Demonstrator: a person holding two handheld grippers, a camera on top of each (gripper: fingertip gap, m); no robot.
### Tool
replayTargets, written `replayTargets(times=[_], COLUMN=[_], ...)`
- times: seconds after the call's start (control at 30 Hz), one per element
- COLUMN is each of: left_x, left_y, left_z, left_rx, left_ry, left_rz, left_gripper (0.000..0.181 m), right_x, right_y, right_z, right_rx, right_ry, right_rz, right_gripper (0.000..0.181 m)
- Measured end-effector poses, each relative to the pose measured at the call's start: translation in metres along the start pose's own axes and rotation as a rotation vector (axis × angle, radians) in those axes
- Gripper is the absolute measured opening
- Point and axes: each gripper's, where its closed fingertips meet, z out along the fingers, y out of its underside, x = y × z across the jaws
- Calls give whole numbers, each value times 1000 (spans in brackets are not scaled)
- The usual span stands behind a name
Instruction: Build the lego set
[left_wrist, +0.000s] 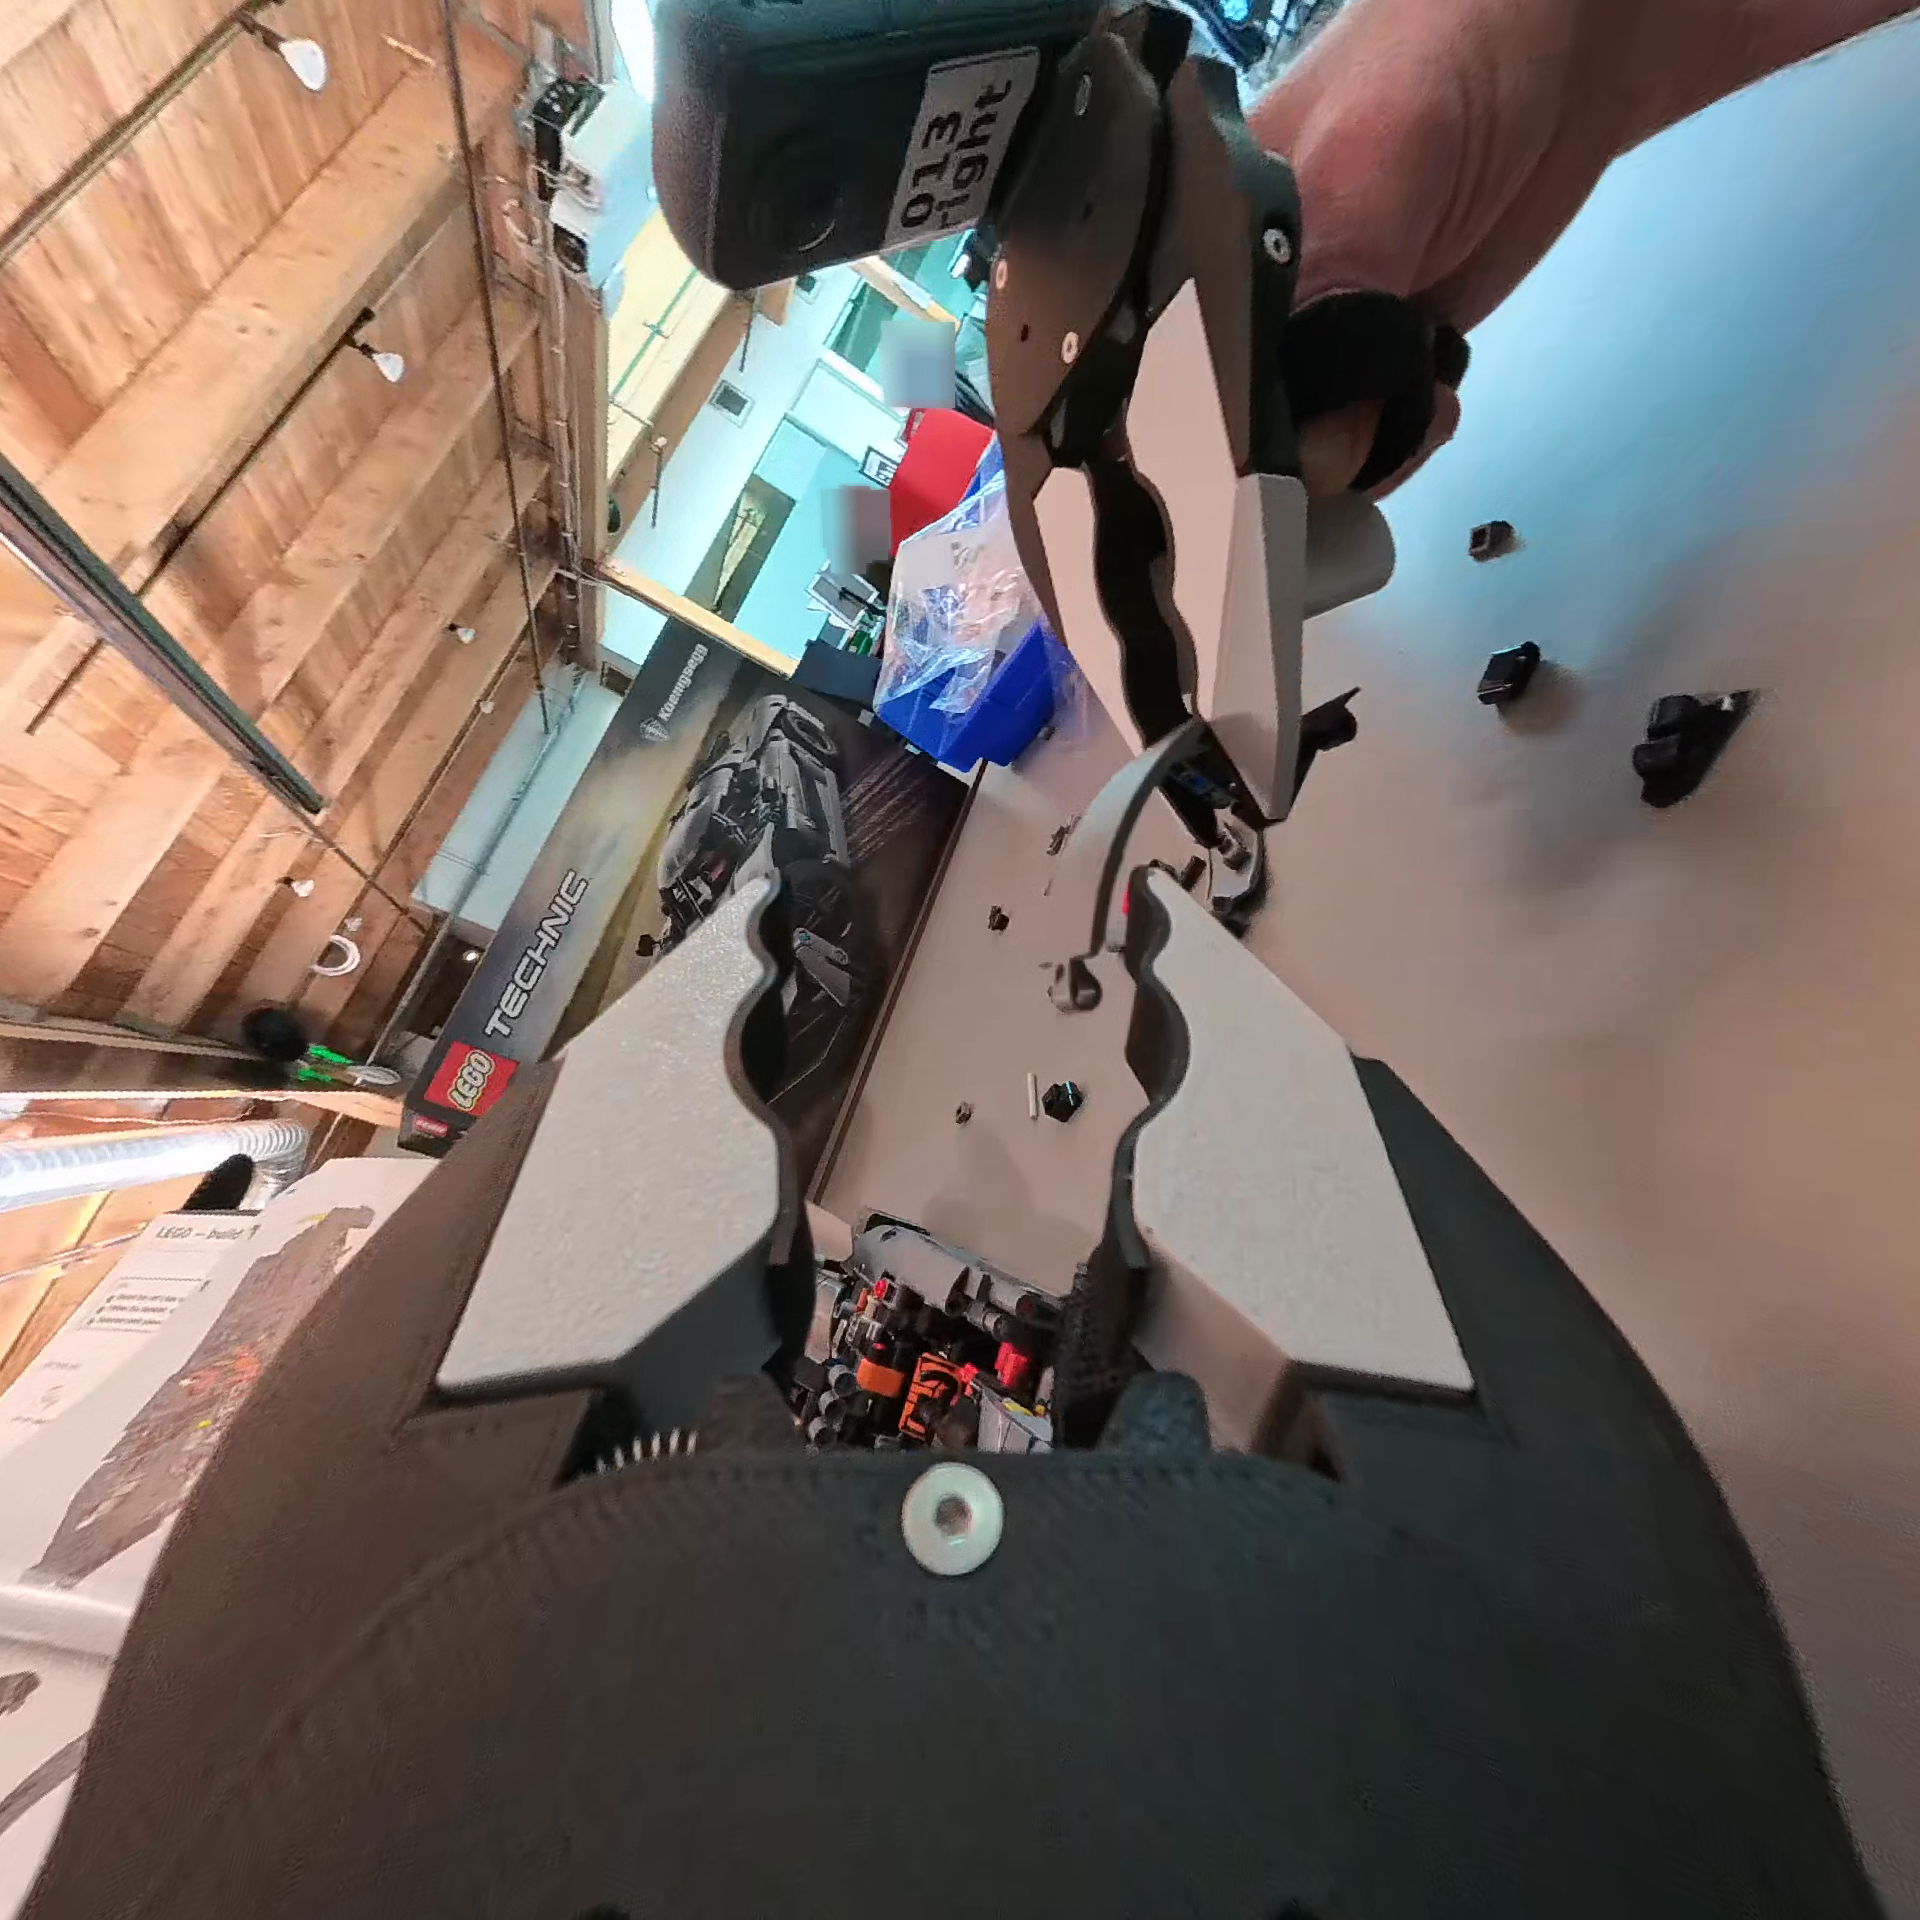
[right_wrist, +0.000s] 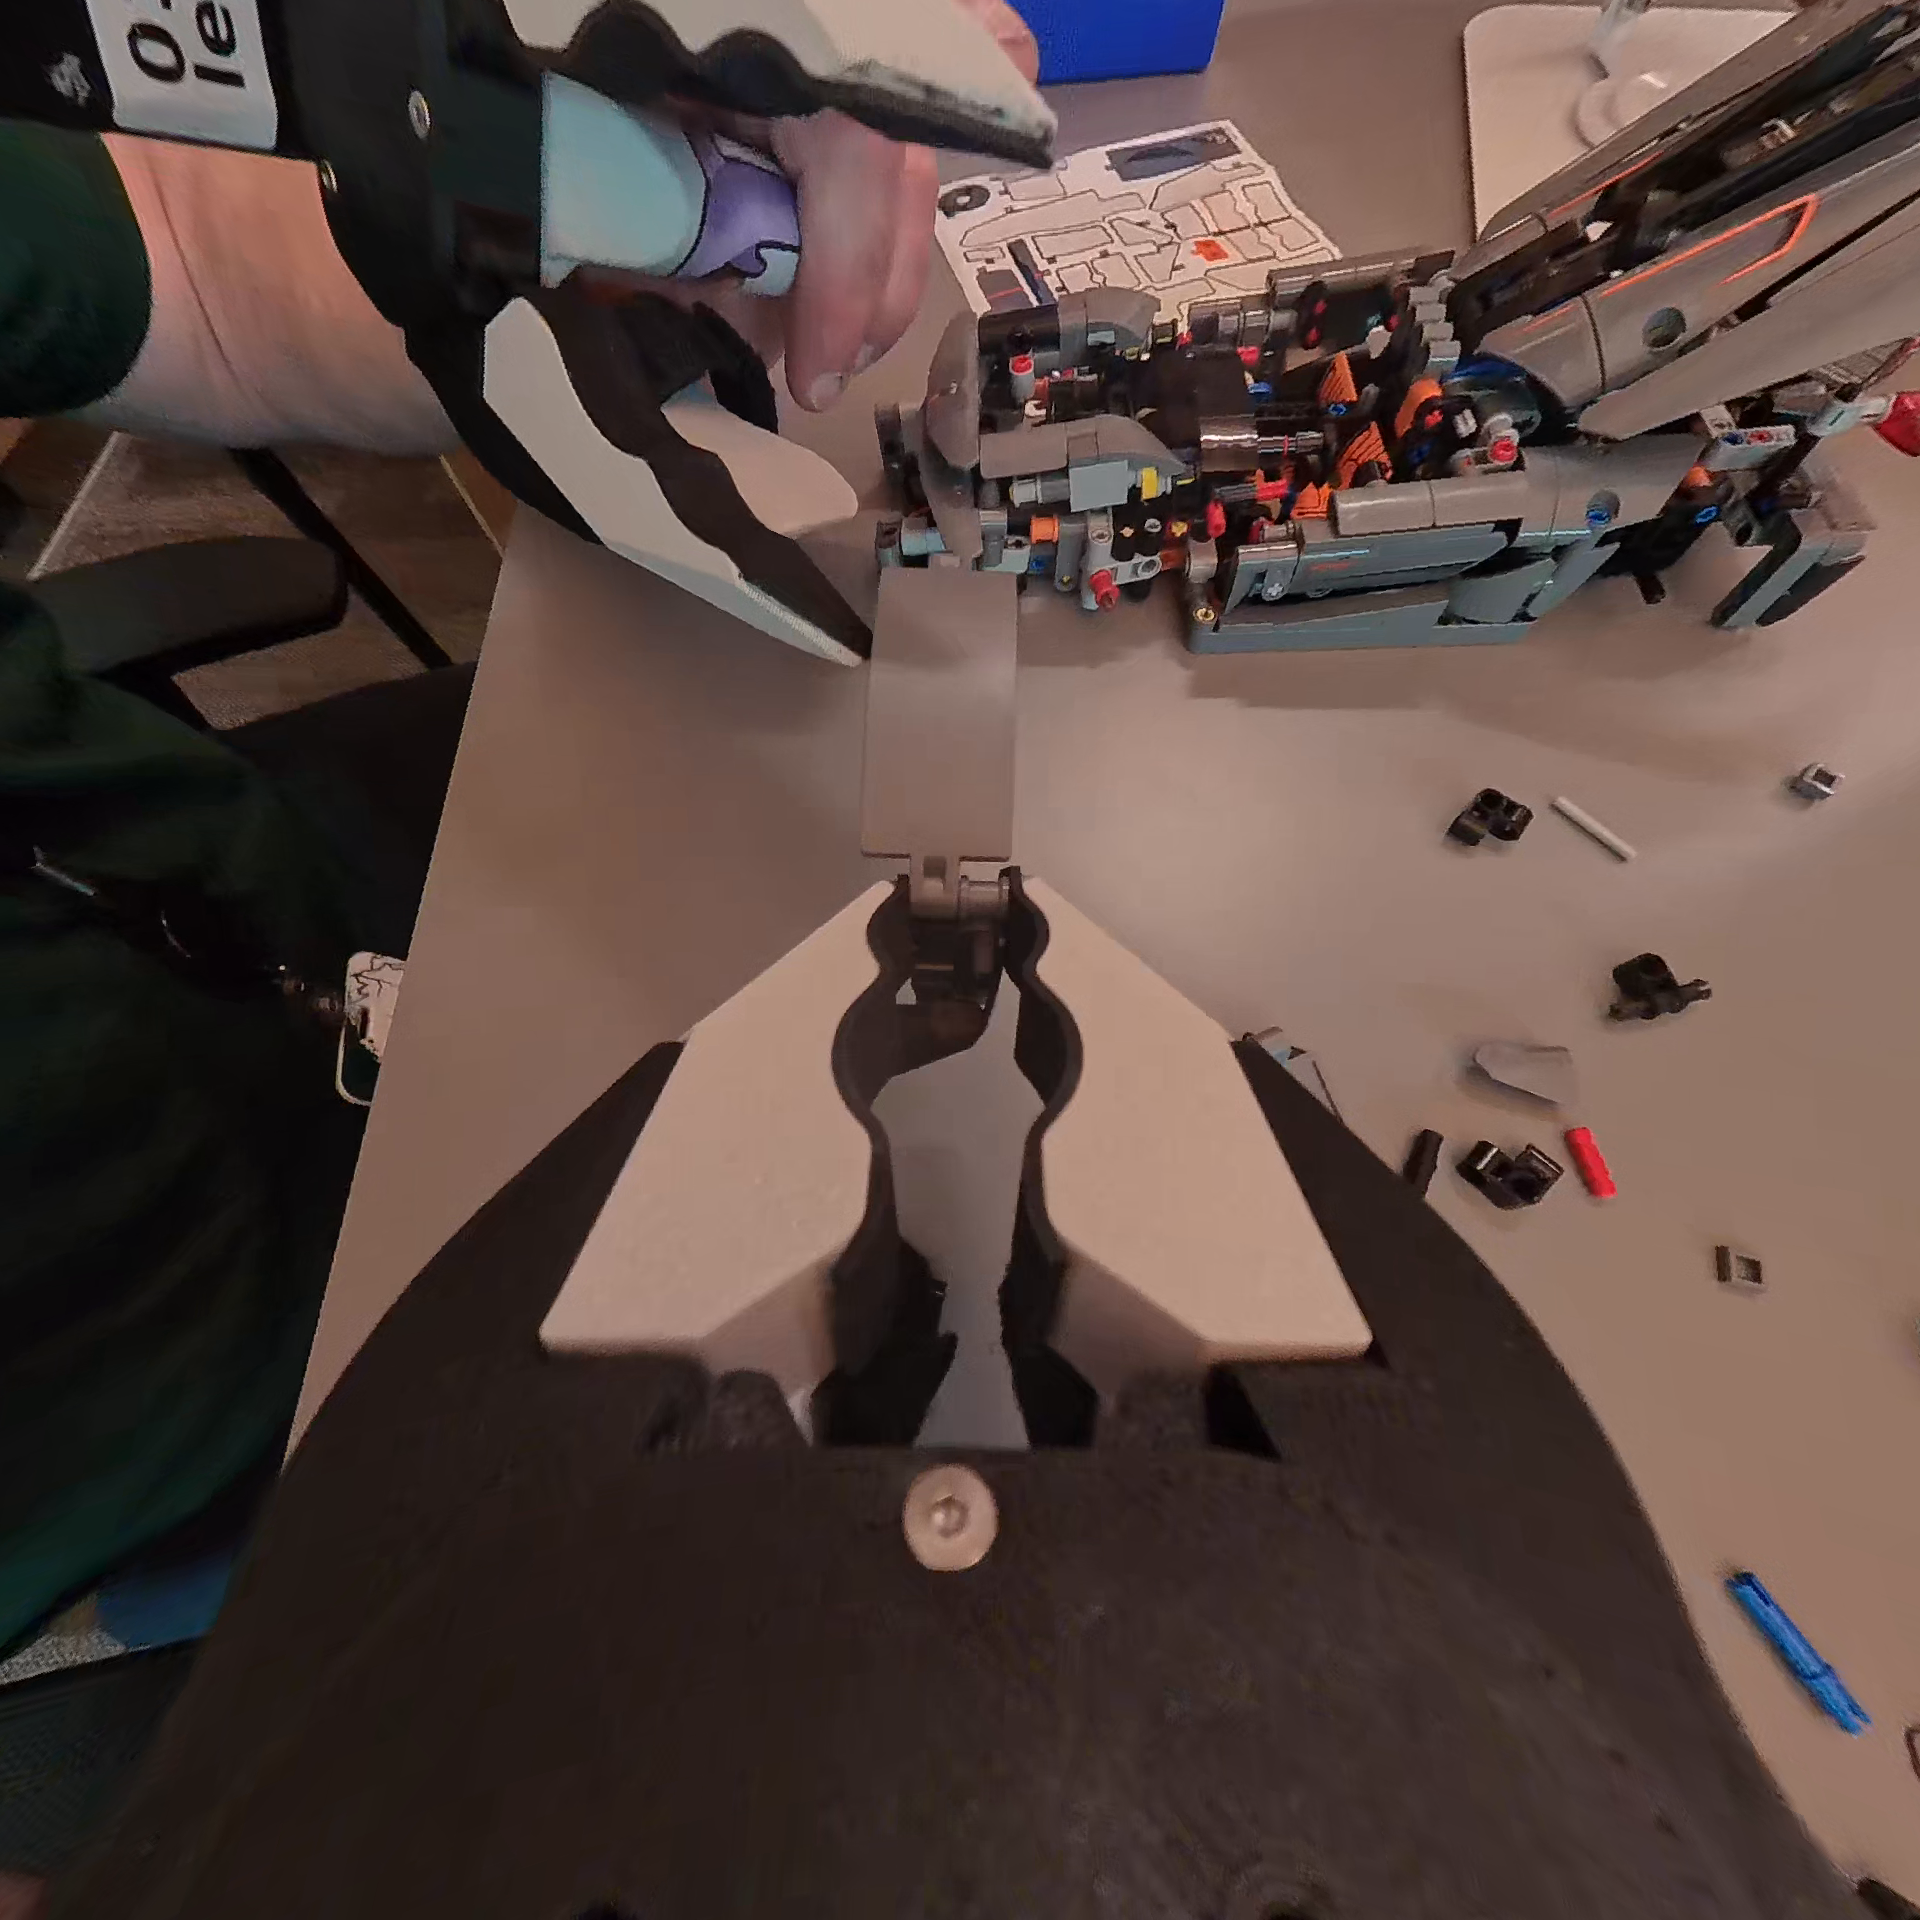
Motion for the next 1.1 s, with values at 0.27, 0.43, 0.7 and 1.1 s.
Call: replayTargets(times=[0.27, 0.43, 0.7, 1.1], left_x=[-9, -37, -65, -70], left_y=[13, 28, 53, 61], left_z=[-10, -37, -50, -45], left_rx=[-67, -119, -144, -137], left_ry=[-2, -112, -223, -224], left_rz=[102, 91, -15, -148], left_gripper=[58, 52, 47, 48], right_x=[8, 9, -15, -23], right_y=[-19, -14, 10, 42], right_z=[-18, -14, 27, 44], right_rx=[98, -65, -317, -452], right_ry=[10, 32, -134, -203], right_rz=[36, -47, -204, -201], right_gripper=[14, 14, 14, 27])
